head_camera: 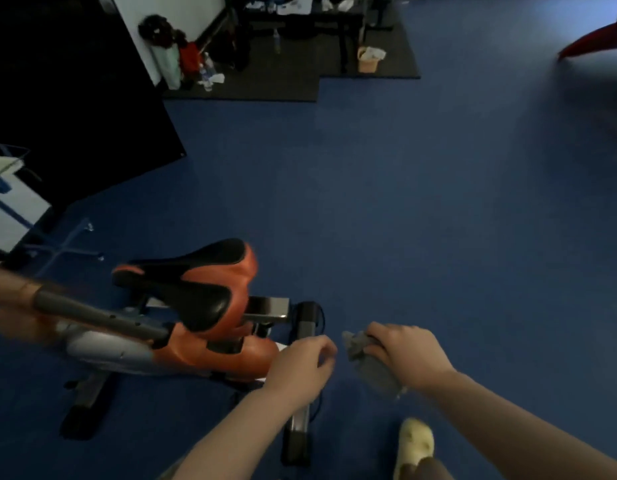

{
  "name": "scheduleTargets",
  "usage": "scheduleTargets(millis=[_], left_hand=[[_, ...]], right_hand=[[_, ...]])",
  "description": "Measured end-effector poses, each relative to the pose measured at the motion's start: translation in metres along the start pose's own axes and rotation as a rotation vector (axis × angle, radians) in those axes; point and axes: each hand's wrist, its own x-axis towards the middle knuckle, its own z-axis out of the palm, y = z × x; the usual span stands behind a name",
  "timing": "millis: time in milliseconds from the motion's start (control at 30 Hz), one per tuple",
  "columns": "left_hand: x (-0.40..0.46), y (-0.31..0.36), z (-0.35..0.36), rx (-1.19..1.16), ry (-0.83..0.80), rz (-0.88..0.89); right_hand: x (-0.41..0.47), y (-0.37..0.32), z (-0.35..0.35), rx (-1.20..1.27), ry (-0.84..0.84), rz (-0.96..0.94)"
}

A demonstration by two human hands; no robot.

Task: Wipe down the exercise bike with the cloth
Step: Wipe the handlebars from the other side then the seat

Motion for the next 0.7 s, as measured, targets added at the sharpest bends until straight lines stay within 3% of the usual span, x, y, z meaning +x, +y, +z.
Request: scheduleTargets(millis=[100,233,433,700], left_hand=[[0.049,0.019,0.016,-0.016,-0.027,-0.074],[0.114,0.048,0.031,-0.101,0.083,-0.242],[0.195,0.125,0.027,-0.243,0.189,-0.22],[0.23,0.079,-0.031,-0.218,0.346,-0.467]], right_hand=[[0.025,0.052,-0.003,0.022,-0.01,-0.015],[0.063,0.142,-0.022,0.008,-0.013,-0.051],[0.114,0.244,-0.066,-0.021,-0.071,-0.085],[0.247,0.234,-0.103,-0.077,-0.001,-0.357]])
